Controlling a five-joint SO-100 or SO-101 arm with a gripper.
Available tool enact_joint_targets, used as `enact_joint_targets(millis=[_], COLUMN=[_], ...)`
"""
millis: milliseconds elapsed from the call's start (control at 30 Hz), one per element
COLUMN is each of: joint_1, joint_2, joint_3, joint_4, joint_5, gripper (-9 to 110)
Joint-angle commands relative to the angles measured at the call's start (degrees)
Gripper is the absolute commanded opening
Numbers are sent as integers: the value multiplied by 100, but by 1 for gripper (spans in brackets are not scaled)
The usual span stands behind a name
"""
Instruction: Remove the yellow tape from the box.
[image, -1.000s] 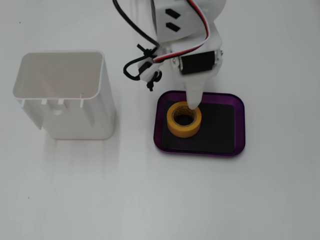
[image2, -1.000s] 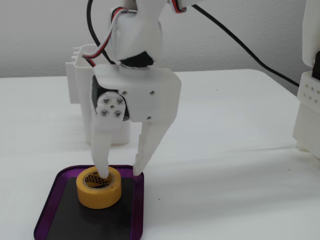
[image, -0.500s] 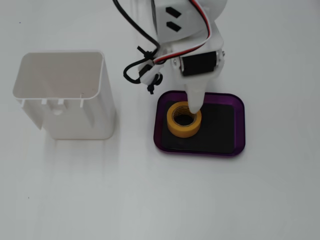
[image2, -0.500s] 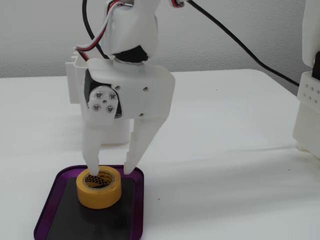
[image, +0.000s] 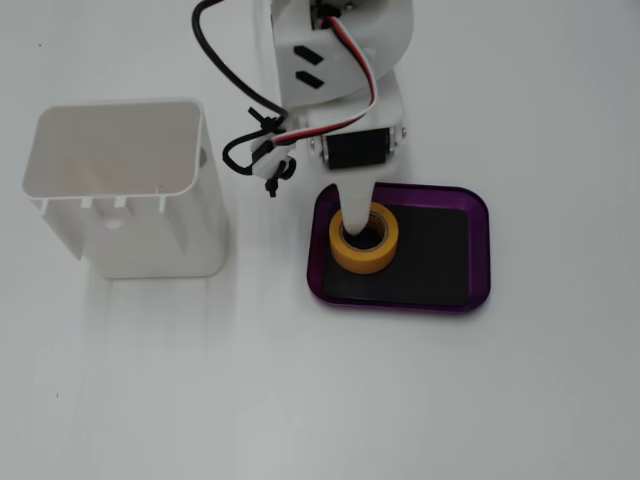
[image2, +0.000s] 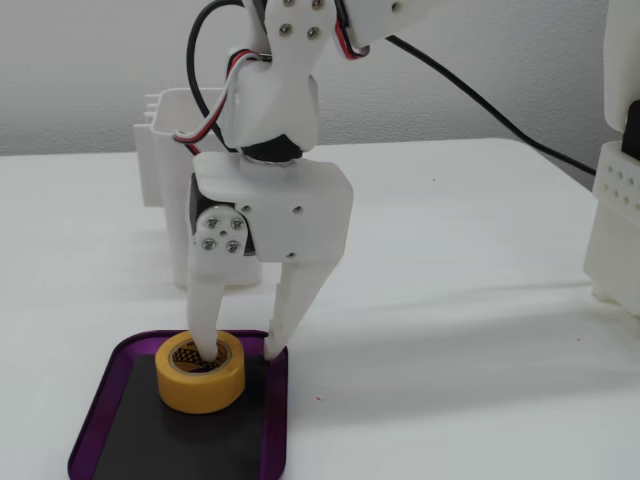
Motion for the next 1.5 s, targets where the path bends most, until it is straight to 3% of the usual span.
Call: enact_joint_targets(millis=[0,333,500,767,1067,1233,1467], joint_1=[-79,-70,-70,-105,-246,-202,-237], joint_2=[97,26,26,158,2136,3085,4157], joint_3=[-44,114,149,97,-1362,-44,2953], joint_4=[-9,-343,-369,-272,1573,1652,193], joint_5=[35,18,44,44,-9,-26,-35], gripper=[12,11,-1,-1,-1,-1,-1])
